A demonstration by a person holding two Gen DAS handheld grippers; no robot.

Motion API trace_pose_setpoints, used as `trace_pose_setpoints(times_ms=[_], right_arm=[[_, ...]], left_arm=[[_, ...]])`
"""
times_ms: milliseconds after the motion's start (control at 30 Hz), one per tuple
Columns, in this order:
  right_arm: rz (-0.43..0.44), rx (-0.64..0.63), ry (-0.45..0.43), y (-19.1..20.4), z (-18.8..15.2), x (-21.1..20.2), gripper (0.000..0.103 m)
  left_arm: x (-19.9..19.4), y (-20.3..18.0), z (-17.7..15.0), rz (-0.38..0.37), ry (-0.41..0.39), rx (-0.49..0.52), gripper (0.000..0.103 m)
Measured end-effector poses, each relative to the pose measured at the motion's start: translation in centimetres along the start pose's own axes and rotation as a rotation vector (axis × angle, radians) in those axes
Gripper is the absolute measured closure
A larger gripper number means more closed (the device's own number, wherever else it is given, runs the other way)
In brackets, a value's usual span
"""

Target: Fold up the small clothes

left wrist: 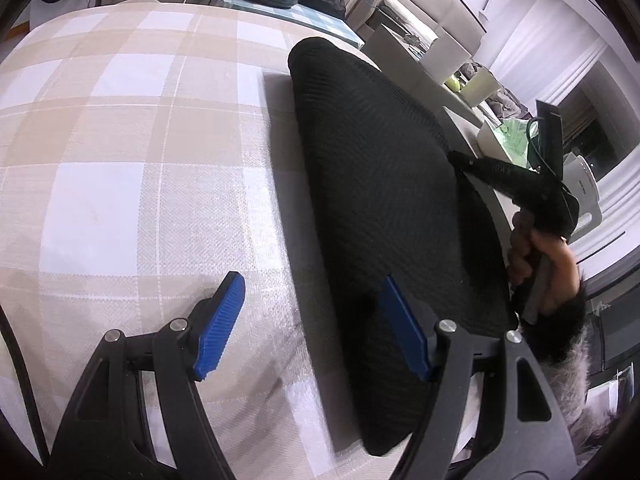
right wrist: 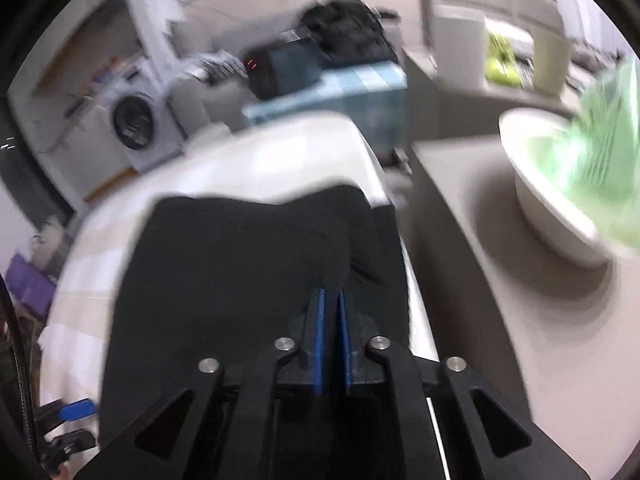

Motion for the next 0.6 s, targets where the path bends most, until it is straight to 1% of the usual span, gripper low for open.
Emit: trace_pose_setpoints(times_ms=[33,67,100,167,200,233,300,400,433,467,500,533,567,600], right_arm=[[0.012,0.018,0.003,-0.5,-0.1,-0.3,0.092],[0.039,0.034,-0.011,-0.5,-0.2,-1.4,0.086],[0.059,0.034,-0.019,-0.5,-0.4,-2.4,0.076],[0.109,0.046,-0.025,-0.4,-1.1,-4.7,0.064],[0.139,0.059,-0.033,-0.3,-1.8,-6.2,0.063],[0.172,0.067,-0.018,-0.2,-2.9,-7.5,0.063],[0.197,0.085,0.016,0.1,-4.7,-8.8,0.063],[0.234,0.09,0.055,0.9,-7.3,-9.7,0.063],[0.238,0.071,0.066,1.4,-8.4,-9.5,0.063],[0.238,0.071,0.066,1.4,-8.4,-9.5,0.065],[0.221,0.055,0.074,1.4,-8.8,-9.2,0.07],[0.197,0.041,0.082,1.3,-9.1,-9.0,0.078],[0.186,0.035,0.095,1.4,-9.5,-8.7,0.094],[0.188,0.039,0.097,1.6,-9.4,-8.7,0.095]], left_arm=[[-0.2,0.0,0.0,0.001,-0.004,0.001,0.034],[-0.4,0.1,0.0,0.003,-0.006,-0.002,0.034],[-0.4,0.1,0.0,0.003,-0.007,-0.004,0.034],[-0.1,0.2,0.2,0.0,-0.006,-0.007,0.034],[0.1,0.1,0.2,-0.001,-0.005,-0.006,0.034],[0.2,0.0,0.1,-0.002,-0.002,-0.004,0.034],[0.5,-0.5,0.0,-0.009,0.003,-0.001,0.034],[0.6,-1.3,-0.3,-0.019,0.007,0.013,0.034],[0.7,-1.5,-0.5,-0.02,0.008,0.017,0.034],[0.6,-1.6,-0.6,-0.021,0.01,0.02,0.034],[0.6,-1.8,-0.7,-0.021,0.011,0.022,0.034],[0.5,-1.9,-0.8,-0.02,0.01,0.022,0.034],[0.3,-1.9,-0.8,-0.02,0.007,0.023,0.034],[0.1,-1.9,-0.7,-0.018,0.004,0.024,0.034]])
Point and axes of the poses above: each gripper's, at about its wrist camera, not at the fingertips, and x roughly the way its jaws point, y to its left, z to its top, the point moved 10 cm from there along x, roughly the way its jaws point, and after that the axes turned 12 degrees about -y, right-handed, at the moved point
